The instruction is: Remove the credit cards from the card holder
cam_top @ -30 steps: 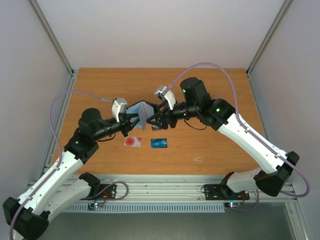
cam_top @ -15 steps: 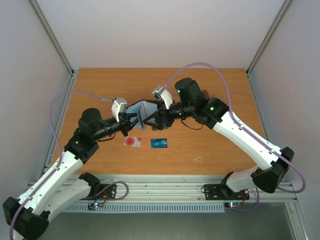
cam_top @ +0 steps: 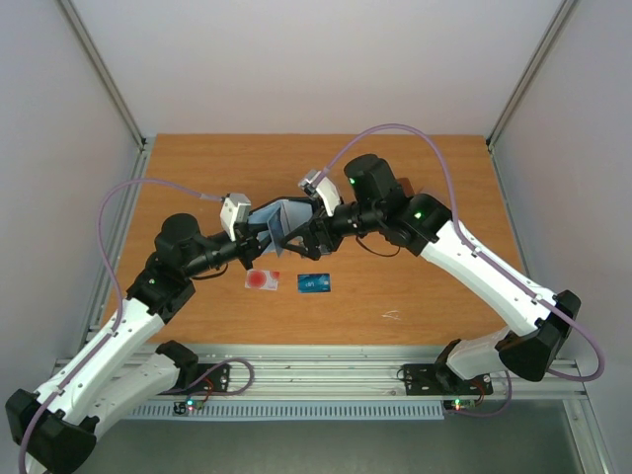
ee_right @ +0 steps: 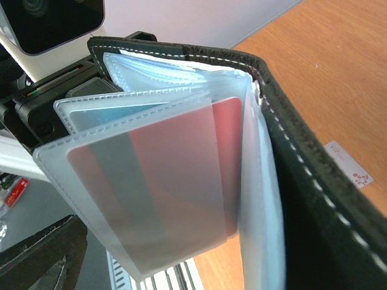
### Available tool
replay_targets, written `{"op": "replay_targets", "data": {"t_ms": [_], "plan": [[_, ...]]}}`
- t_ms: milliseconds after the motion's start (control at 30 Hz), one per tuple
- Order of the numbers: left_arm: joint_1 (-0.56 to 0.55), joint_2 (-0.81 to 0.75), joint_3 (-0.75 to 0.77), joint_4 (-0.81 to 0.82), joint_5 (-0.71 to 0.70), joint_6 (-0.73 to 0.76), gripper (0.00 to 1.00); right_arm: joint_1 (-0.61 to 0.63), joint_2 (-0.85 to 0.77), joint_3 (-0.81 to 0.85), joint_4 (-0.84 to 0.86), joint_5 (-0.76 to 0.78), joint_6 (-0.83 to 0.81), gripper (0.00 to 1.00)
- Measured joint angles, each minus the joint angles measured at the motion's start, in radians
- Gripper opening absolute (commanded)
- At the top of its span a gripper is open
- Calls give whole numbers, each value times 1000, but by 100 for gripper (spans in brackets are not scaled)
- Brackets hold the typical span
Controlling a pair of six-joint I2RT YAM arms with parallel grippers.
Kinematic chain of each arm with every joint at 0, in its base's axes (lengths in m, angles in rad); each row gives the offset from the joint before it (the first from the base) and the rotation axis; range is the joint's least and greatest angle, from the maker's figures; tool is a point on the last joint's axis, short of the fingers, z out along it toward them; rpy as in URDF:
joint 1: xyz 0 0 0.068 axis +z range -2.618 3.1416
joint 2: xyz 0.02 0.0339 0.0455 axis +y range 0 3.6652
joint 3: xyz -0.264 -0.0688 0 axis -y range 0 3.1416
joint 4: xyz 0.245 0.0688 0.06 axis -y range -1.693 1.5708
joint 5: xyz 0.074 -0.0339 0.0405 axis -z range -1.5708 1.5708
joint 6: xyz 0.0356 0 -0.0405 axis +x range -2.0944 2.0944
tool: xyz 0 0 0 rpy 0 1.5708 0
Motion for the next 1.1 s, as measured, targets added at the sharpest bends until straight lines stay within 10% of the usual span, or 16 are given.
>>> {"op": "replay_targets", "data": {"t_ms": [167,433,533,700,1100], "plan": [[0,0,-1,0,0,0,0,5,0,14,-6,18,0,85],[0,-1,-5,13,8,-4,0,5,3,28,-25,110,-2,4],[0,-2,-15,36,22,-21,0,-6,-6,24,-33,128,-3,1],[0,-6,-28,88,66,-49,49,-42,-62,2,-68,88,-20,1],[45,-27,-61,158,320,-25,79,-98,-95,116,-353,84,-141,1]]}}
